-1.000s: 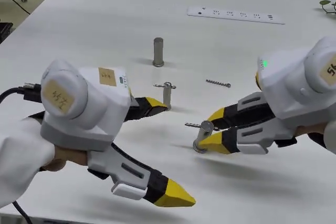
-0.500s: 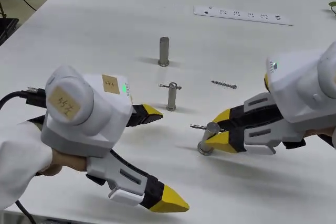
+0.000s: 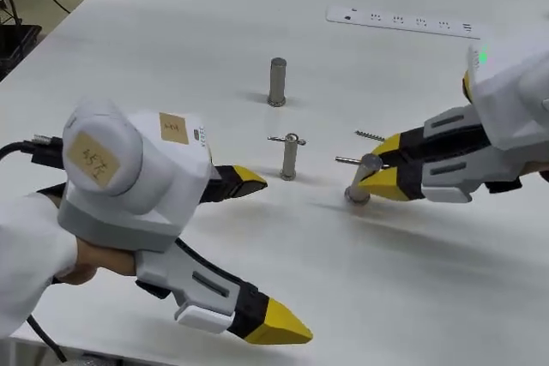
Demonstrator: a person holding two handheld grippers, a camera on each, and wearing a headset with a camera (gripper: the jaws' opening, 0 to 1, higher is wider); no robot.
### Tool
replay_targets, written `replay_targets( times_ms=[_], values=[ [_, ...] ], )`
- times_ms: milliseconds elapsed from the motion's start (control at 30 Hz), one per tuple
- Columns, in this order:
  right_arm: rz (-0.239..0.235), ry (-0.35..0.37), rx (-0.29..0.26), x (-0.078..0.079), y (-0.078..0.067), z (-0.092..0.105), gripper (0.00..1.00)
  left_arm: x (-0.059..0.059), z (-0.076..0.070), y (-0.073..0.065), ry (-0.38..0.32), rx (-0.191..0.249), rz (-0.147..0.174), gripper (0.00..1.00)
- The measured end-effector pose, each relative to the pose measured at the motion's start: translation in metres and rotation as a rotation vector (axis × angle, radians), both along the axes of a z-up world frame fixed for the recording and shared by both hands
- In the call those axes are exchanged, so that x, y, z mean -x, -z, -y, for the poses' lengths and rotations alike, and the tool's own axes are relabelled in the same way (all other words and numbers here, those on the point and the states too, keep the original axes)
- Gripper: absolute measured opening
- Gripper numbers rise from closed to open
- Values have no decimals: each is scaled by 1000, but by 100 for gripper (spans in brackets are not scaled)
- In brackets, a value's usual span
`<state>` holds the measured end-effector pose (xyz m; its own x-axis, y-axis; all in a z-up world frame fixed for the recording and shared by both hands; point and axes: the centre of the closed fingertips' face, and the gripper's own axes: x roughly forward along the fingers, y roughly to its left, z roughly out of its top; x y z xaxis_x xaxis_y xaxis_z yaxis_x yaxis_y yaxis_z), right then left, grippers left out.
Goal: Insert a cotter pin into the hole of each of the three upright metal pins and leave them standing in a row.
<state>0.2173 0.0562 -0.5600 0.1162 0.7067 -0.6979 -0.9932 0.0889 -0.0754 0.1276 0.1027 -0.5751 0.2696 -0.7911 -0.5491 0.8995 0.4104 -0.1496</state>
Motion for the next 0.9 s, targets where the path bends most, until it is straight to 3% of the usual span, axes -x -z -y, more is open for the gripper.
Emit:
replay_targets(
  times_ms=[133,367,500,567,900],
  values=[
    [-2,-2,5,-8,4,3,8,-1,-3,2,-4,-15,-2,94],
    [-10,8,-6,-18,11,3,8,0,-1,0,-20,3,-20,95],
    [-31,14,-26,-20,11,1,8,-1,-1,-1,-22,2,-21,95],
    [-34,11,-25,-20,12,0,8,1,0,-1,-33,12,-52,97],
    [-45,5,-46,-19,9,-3,8,3,2,-2,-24,17,-54,97]
  ],
)
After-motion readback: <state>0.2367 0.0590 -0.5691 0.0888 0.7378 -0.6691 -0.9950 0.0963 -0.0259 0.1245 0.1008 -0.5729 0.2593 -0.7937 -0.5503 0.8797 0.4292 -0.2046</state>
